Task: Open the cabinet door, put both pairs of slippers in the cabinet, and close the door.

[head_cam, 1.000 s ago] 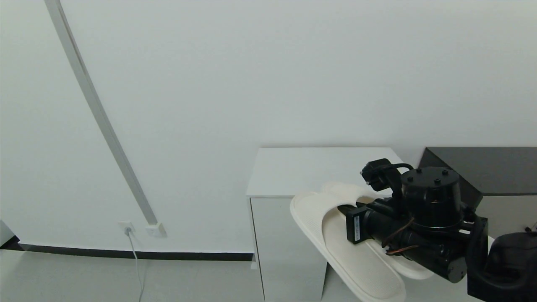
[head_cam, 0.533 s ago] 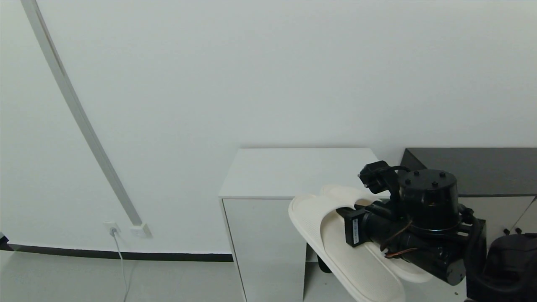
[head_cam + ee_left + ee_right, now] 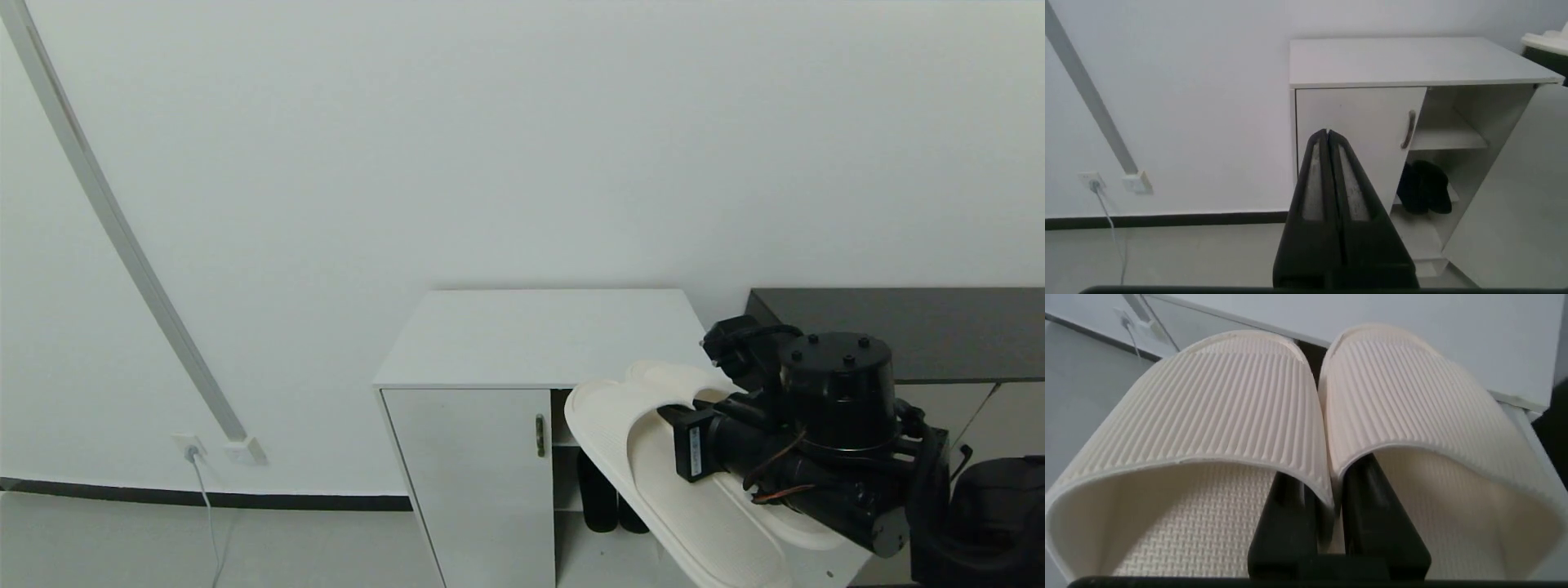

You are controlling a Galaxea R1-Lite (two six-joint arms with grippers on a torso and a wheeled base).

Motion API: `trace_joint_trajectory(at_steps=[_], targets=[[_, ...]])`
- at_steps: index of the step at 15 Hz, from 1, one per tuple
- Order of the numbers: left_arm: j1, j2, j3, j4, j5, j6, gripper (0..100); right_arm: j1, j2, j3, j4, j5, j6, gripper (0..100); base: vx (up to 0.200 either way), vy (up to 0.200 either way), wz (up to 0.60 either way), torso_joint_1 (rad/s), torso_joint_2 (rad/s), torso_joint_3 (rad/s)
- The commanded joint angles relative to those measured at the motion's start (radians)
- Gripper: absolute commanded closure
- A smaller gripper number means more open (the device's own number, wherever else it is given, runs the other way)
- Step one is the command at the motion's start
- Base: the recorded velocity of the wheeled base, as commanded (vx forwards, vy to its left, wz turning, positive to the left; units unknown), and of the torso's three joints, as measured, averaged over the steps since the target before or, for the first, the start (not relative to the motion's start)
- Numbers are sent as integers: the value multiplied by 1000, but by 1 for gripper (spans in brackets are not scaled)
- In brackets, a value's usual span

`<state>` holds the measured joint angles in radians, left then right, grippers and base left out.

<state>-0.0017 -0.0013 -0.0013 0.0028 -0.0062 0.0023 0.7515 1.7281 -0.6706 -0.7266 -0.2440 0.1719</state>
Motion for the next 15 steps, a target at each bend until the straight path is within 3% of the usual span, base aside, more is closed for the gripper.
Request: trace_joint_trajectory(at_steps=[1, 15], targets=[[0, 1, 0, -1, 0, -1, 100, 0, -1, 2, -1, 0, 0, 100, 0, 0, 0, 0, 0, 0], [0, 1, 0, 0, -1, -1, 100, -21, 15, 40, -8, -18, -15, 100, 0, 0, 0, 0, 0, 0]])
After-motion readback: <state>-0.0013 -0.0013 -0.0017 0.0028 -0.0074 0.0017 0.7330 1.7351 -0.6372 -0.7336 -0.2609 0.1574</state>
